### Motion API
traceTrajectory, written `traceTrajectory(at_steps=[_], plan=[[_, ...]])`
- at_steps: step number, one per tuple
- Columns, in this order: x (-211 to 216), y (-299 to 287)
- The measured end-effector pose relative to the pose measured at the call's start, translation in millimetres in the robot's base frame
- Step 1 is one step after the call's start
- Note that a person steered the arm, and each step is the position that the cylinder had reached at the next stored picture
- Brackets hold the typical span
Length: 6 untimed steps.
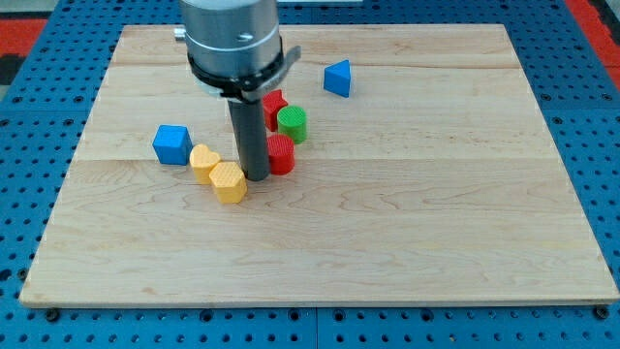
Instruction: Move the blue triangle and the green star closely to each other
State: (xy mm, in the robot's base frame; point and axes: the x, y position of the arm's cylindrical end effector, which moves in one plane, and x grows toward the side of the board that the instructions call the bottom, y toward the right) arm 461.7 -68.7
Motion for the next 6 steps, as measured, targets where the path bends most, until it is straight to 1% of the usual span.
traceTrajectory(at_steps=[1, 2, 3, 4, 5, 6], plan=[[46, 31], [76, 79], [81, 26], [75, 98], [74, 230], [76, 292]])
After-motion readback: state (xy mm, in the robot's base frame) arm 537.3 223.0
